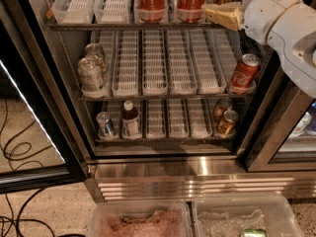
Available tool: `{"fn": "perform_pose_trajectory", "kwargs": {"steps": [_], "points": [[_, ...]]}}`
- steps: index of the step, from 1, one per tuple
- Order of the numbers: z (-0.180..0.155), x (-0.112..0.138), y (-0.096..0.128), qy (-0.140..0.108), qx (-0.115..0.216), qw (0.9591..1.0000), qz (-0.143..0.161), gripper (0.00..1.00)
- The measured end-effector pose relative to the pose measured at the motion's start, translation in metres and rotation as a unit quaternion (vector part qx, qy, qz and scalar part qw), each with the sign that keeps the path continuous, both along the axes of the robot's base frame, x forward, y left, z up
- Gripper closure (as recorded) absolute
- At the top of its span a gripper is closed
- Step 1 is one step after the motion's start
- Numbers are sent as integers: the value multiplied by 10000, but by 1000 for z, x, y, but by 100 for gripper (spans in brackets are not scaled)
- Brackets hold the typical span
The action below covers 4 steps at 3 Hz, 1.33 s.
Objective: Pick orange can from top shelf of fridge
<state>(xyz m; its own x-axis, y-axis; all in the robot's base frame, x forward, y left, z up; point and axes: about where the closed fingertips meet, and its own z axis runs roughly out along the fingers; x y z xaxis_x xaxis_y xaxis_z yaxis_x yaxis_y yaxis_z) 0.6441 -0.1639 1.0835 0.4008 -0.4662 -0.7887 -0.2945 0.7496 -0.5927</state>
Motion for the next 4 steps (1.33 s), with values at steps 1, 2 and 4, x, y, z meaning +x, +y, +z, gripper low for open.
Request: {"fn": "perform_pose_trajectory", "kwargs": {"steps": [1, 2, 4], "points": [[0, 0, 0, 0, 1, 10000, 0, 21], [7, 3, 2, -70, 184, 9998, -94, 18], [20, 7, 0, -161, 841, 9953, -442, 8]]}}
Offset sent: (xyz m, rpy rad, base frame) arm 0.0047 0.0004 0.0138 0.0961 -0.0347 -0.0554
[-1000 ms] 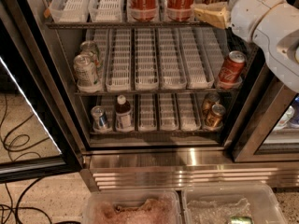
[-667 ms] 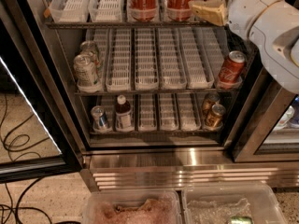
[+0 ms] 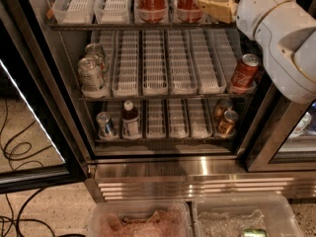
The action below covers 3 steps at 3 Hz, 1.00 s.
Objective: Pick orange can from top shelf of fridge
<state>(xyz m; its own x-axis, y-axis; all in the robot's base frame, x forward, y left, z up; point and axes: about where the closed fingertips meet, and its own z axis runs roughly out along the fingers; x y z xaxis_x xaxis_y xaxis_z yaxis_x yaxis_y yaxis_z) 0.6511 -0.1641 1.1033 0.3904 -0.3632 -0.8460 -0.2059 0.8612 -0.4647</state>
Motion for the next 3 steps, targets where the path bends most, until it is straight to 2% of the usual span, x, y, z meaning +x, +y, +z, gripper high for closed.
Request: {"fn": "perform_pose_trajectory", "kwargs": {"steps": [1, 3], "points": [[-2, -3, 7, 36, 19, 10000, 32, 9], [-17, -5, 6, 168, -182, 9997, 64, 16]]}}
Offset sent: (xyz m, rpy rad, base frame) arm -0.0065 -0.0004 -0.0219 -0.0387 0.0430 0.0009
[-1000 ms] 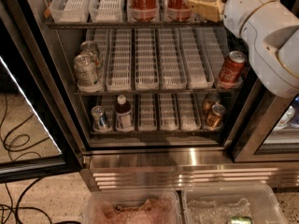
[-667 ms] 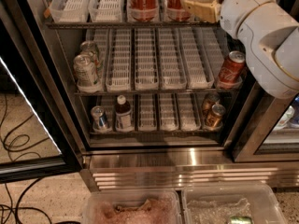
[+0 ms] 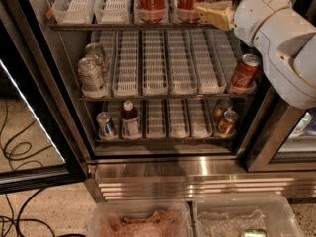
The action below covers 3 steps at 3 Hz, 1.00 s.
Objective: Pick orange can from top shelf of fridge
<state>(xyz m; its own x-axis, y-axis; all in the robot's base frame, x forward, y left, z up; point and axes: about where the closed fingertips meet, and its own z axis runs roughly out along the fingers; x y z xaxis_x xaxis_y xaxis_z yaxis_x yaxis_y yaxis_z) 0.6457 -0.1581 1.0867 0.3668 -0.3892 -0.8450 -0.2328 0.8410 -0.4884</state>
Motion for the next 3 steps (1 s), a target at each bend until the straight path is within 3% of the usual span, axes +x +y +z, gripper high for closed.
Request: {"fn": "perform_pose_trajectory", "kwargs": {"steps": [2, 3], "points": [[-6, 0, -1, 66, -48, 10000, 21, 27], [-2, 4, -7, 0, 160, 9998, -103, 28]]}}
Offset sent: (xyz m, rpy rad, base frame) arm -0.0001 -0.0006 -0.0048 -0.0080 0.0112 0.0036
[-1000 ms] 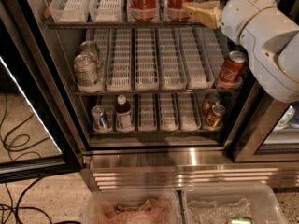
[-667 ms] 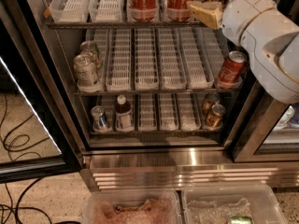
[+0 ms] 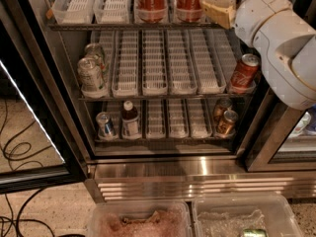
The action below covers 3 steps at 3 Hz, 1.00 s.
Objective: Pick orange can from top shelf of fridge
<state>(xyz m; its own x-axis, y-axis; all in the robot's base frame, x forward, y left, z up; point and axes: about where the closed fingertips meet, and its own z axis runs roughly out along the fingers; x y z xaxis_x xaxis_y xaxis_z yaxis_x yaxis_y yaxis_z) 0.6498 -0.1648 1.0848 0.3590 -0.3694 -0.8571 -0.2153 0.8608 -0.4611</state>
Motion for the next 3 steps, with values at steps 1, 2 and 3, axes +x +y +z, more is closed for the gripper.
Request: {"fn": "perform_pose_trajectory", "kwargs": {"steps": [1, 2, 3], "points": [[3, 7, -10, -99, 313, 9991, -257, 29], [4, 11, -15, -172, 470, 9977, -463, 29], [5, 15, -17, -209, 552, 9965, -584, 29]]}}
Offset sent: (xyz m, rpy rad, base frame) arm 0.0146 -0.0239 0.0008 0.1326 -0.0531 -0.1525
